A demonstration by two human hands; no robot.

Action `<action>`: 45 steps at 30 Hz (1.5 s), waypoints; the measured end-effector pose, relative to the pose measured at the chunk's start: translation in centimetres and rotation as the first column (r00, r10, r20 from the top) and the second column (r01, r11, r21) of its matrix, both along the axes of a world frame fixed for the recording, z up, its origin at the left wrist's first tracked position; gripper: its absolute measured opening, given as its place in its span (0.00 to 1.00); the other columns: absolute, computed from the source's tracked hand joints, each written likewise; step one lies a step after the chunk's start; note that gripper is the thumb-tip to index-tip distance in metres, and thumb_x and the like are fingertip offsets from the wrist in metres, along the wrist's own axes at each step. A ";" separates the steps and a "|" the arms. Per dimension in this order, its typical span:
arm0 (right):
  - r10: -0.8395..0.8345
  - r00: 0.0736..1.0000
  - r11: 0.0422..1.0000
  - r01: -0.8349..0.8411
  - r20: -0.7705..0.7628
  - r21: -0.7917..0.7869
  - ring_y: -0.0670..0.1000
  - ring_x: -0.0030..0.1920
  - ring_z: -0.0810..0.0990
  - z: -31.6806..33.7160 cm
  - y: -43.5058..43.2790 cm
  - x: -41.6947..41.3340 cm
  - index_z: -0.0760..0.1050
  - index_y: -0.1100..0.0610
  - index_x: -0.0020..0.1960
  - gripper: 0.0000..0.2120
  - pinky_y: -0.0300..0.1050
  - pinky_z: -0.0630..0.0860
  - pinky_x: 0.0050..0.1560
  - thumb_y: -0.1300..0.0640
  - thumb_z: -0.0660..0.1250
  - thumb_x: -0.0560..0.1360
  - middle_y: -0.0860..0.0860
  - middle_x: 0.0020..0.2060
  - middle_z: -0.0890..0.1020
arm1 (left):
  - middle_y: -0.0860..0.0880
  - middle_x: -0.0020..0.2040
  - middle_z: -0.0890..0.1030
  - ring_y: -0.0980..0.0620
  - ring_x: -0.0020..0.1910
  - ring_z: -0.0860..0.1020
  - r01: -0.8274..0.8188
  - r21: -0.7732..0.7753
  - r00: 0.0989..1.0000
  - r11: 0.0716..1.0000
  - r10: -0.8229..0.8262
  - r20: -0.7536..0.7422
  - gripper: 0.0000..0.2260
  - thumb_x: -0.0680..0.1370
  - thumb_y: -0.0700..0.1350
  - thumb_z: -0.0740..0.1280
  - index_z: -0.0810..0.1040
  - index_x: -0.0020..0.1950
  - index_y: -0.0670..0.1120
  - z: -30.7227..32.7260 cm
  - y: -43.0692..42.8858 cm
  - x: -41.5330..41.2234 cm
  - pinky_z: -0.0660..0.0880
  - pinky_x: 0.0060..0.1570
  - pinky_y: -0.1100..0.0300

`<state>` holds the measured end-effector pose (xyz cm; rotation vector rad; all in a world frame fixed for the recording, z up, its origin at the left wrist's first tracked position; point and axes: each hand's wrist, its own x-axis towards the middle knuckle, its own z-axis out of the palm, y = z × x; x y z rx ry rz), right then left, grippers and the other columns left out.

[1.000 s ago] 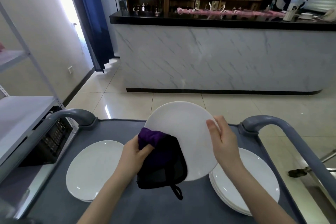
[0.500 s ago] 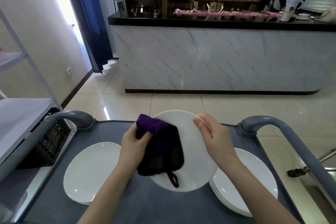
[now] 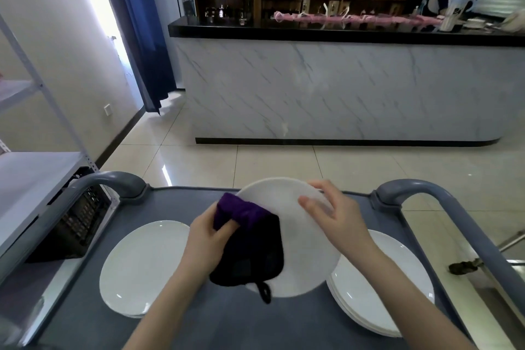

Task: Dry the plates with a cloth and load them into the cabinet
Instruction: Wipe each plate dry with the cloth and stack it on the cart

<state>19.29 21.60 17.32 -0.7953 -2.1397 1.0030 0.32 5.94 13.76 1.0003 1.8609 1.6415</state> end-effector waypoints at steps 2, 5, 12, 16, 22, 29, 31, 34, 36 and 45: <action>0.142 0.984 0.987 -0.149 0.107 0.058 0.41 0.42 0.80 0.7 0.0 -0.6 0.77 0.40 0.50 0.11 0.32 0.72 0.42 0.36 0.63 0.74 0.40 0.39 0.82 | 0.54 0.39 0.83 0.59 0.38 0.80 0.155 -0.082 0.967 0.984 -0.168 -0.194 0.03 0.73 0.46 0.71 0.79 0.45 0.54 0.9 0.6 -0.8 0.75 0.39 0.66; 0.177 0.963 0.967 -0.209 0.202 0.148 0.52 0.39 0.79 0.1 -0.6 -1.2 0.78 0.49 0.51 0.17 0.50 0.75 0.45 0.38 0.58 0.79 0.50 0.37 0.82 | 0.57 0.38 0.82 0.61 0.37 0.78 0.196 -0.121 0.931 0.973 -0.224 -0.290 0.05 0.75 0.43 0.72 0.79 0.44 0.53 1.1 1.5 -1.2 0.73 0.39 0.69; -0.216 0.960 0.976 0.213 -0.175 -0.039 0.46 0.32 0.70 -1.8 -1.9 -1.1 0.76 0.52 0.42 0.11 0.34 0.67 0.34 0.52 0.62 0.82 0.50 0.31 0.76 | 0.53 0.42 0.85 0.52 0.45 0.83 -0.176 0.008 0.965 0.984 0.171 0.200 0.04 0.78 0.49 0.69 0.81 0.44 0.57 -0.8 1.7 0.2 0.79 0.39 0.59; -0.519 0.804 0.847 0.439 -0.291 -0.298 0.41 0.34 0.73 -3.0 -3.5 -2.1 0.74 0.49 0.42 0.13 0.30 0.68 0.37 0.50 0.59 0.83 0.42 0.33 0.78 | 0.54 0.48 0.86 0.56 0.47 0.84 -0.292 0.045 0.830 0.955 0.230 0.509 0.06 0.78 0.54 0.69 0.81 0.53 0.58 -2.3 1.5 3.9 0.79 0.43 0.59; -0.397 0.884 0.917 0.369 -0.248 -0.154 0.44 0.33 0.68 -2.6 -2.0 -0.7 0.69 0.52 0.40 0.14 0.35 0.67 0.35 0.49 0.59 0.83 0.48 0.33 0.74 | 0.53 0.43 0.86 0.55 0.44 0.84 -0.197 -0.008 0.927 0.980 0.189 0.324 0.02 0.78 0.49 0.69 0.81 0.49 0.53 -2.1 0.9 3.2 0.77 0.36 0.64; 0.062 0.996 0.994 -0.067 0.066 0.082 0.48 0.36 0.76 0.1 0.2 0.2 0.75 0.46 0.46 0.09 0.36 0.70 0.40 0.43 0.60 0.80 0.49 0.34 0.79 | 0.62 0.41 0.83 0.64 0.41 0.81 0.099 -0.087 0.971 0.991 -0.116 -0.211 0.12 0.74 0.40 0.72 0.78 0.46 0.58 0.8 1.5 -0.5 0.74 0.41 0.71; 0.171 0.974 0.979 -0.185 0.149 0.090 0.51 0.37 0.77 0.1 -0.2 -0.3 0.77 0.48 0.49 0.12 0.41 0.72 0.42 0.43 0.60 0.81 0.49 0.36 0.81 | 0.63 0.40 0.82 0.64 0.40 0.80 0.179 -0.127 0.932 0.976 -0.210 -0.297 0.12 0.74 0.42 0.73 0.76 0.45 0.60 1.4 2.2 -0.5 0.72 0.41 0.72; 0.123 0.991 0.988 -0.126 0.047 0.086 0.47 0.39 0.79 -0.1 -0.6 -0.6 0.80 0.52 0.49 0.14 0.36 0.71 0.42 0.45 0.61 0.79 0.46 0.37 0.82 | 0.62 0.39 0.82 0.64 0.39 0.79 0.147 -0.096 0.936 0.984 -0.170 -0.309 0.11 0.75 0.44 0.73 0.76 0.44 0.61 1.7 3.0 -0.2 0.72 0.40 0.72; 0.030 0.999 0.998 -0.028 -0.029 0.061 0.46 0.39 0.79 -0.3 -0.5 -0.2 0.80 0.52 0.47 0.10 0.33 0.70 0.40 0.48 0.63 0.80 0.46 0.36 0.82 | 0.61 0.39 0.82 0.64 0.39 0.79 0.065 -0.064 0.965 0.996 -0.079 -0.251 0.09 0.75 0.44 0.72 0.77 0.43 0.60 1.7 3.0 -0.3 0.73 0.39 0.71; -0.442 0.862 0.890 0.386 -0.249 -0.243 0.41 0.32 0.70 -2.7 -0.9 -0.3 0.71 0.47 0.38 0.14 0.33 0.66 0.34 0.49 0.60 0.83 0.43 0.30 0.75 | 0.52 0.47 0.86 0.53 0.47 0.84 -0.069 -0.068 0.917 0.995 0.091 0.388 0.09 0.76 0.51 0.72 0.81 0.55 0.52 -2.3 1.0 3.9 0.81 0.41 0.59</action>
